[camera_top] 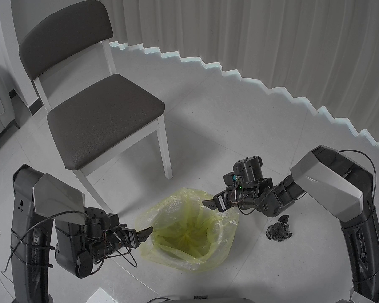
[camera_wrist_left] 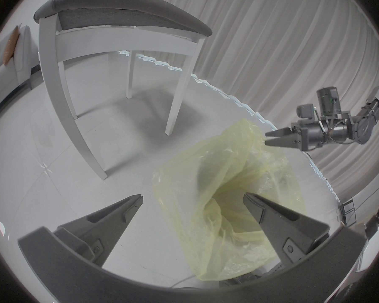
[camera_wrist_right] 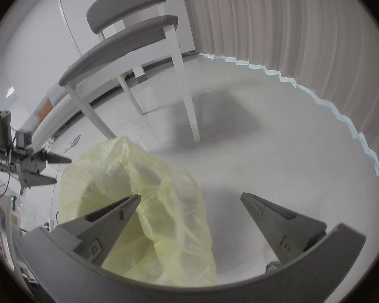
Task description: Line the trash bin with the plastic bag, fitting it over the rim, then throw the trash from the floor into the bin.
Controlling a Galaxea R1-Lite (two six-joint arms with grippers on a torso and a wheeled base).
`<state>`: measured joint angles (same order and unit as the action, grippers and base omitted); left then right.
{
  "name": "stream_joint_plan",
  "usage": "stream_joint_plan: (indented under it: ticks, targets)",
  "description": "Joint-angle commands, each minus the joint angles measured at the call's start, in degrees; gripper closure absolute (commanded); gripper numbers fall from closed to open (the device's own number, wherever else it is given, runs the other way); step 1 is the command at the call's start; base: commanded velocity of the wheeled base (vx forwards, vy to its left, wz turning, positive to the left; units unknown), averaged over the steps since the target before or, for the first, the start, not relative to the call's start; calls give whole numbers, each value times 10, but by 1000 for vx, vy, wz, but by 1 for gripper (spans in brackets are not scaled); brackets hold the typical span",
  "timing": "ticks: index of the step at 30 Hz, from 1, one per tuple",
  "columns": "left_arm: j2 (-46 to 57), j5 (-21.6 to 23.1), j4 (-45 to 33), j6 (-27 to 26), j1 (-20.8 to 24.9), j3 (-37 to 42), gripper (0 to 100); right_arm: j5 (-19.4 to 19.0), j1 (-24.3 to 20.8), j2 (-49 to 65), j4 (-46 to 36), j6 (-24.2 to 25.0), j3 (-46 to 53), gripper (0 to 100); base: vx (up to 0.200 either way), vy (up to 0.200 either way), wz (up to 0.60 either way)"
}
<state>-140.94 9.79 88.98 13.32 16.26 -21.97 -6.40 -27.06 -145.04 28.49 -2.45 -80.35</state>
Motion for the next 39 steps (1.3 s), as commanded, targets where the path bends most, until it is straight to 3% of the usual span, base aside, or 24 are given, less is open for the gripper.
stream_joint_plan:
  ticks: [1,11,23,32,39]
  targets:
    - [-31,-9,10,-1,-15,-34,0,0,5,20,1,-17,46,0,0,0,0]
    - [-75,-13,10,-22,-49,-84,0,12,13,10,2,-39,65,0,0,0,0]
    - [-63,-31,-112,-37,-58,-155,0,18,39,-31,-17,-41,-5,0,0,0,0]
    - [-59,-35,-111,-50,-56,-154,0,17,40,-44,-104,-55,-71,0,0,0,0]
    - [-45,-35,-107,-50,-56,-141,0,21,34,-53,-110,-55,-87,0,0,0,0]
